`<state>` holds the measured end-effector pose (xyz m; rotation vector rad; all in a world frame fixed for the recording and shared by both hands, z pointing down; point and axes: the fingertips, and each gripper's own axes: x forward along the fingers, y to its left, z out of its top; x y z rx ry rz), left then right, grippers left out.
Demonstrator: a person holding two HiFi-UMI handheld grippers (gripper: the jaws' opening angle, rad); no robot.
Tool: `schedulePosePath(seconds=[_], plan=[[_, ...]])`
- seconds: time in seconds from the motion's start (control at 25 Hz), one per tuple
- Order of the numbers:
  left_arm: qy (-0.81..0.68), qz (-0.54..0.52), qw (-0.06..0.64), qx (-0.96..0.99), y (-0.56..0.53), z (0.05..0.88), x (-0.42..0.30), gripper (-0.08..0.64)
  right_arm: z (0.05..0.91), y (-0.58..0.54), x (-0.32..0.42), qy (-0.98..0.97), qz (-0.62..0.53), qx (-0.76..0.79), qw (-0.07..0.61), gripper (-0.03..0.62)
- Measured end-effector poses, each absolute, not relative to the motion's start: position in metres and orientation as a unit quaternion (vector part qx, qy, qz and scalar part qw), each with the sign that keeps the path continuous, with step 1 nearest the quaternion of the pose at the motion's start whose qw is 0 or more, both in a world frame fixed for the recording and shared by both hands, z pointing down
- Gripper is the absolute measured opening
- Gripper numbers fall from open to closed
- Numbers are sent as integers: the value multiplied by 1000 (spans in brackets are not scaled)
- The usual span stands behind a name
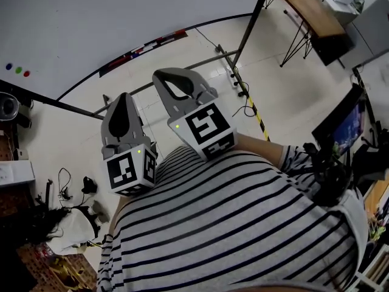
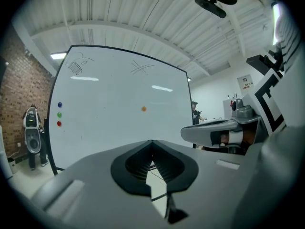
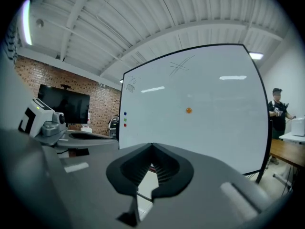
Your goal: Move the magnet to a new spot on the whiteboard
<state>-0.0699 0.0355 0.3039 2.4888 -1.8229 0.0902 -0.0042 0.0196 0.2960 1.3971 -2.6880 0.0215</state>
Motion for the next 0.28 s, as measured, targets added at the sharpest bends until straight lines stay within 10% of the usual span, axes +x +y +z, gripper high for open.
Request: schedulePosePath(seconds=[0.28], plan=[[-586,32,26,810,38,313,-95,15,305,23,-36,-889,4,453,63,0]])
